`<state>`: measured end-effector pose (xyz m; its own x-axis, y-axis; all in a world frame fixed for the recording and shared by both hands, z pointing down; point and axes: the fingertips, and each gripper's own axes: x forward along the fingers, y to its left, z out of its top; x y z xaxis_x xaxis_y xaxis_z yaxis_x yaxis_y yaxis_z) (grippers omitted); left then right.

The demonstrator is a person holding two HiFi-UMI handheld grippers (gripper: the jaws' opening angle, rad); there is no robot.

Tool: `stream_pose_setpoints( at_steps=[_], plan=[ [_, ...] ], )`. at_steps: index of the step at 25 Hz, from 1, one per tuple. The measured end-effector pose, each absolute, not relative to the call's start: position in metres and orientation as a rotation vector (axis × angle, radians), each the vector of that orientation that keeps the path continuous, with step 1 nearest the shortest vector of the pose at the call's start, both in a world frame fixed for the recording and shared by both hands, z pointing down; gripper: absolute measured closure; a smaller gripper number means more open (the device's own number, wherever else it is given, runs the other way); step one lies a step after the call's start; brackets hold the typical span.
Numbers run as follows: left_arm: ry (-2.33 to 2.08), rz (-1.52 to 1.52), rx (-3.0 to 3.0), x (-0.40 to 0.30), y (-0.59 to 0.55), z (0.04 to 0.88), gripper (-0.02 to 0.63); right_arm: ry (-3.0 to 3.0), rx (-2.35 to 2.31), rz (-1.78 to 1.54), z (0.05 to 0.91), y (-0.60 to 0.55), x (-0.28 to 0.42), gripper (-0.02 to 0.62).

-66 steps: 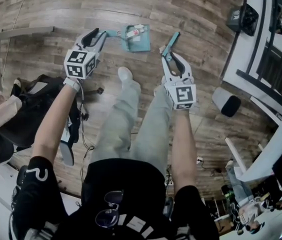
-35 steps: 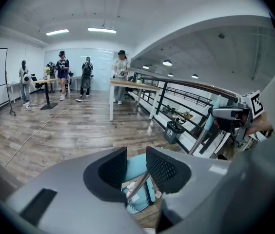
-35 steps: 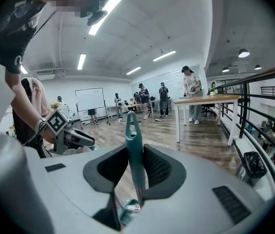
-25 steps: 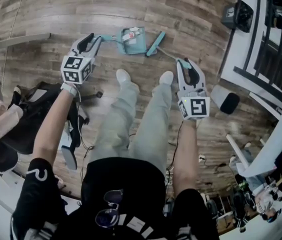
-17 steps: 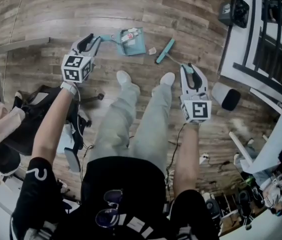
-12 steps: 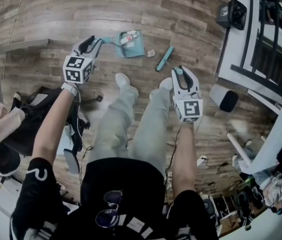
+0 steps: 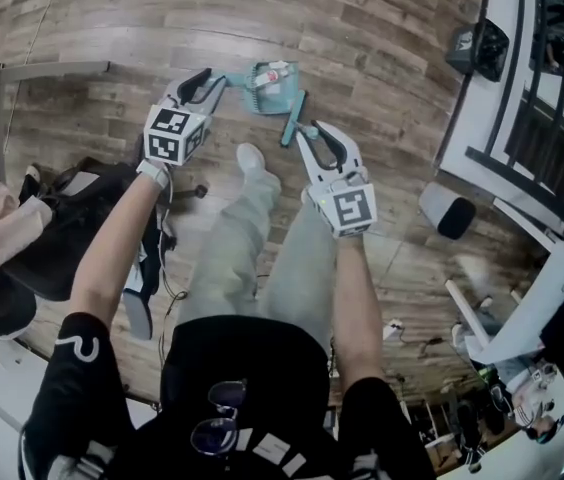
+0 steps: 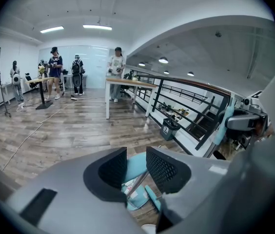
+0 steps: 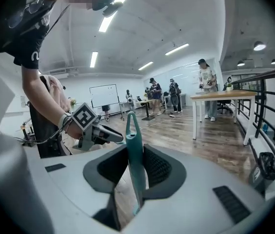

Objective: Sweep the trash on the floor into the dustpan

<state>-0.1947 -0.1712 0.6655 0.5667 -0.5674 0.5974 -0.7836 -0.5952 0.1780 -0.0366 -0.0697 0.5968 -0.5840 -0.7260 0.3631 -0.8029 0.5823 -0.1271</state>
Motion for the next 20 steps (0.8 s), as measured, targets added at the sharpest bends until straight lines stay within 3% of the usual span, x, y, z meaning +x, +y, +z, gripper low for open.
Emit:
stream_pose_setpoints(
  at_steps=[20],
  plan=[
    [-1.135, 0.729, 2.271, -0.186, -0.163, 0.649, 0.483, -2.531, 1.139, 0.415, 0.571, -0.085, 0.012, 0.511]
  ],
)
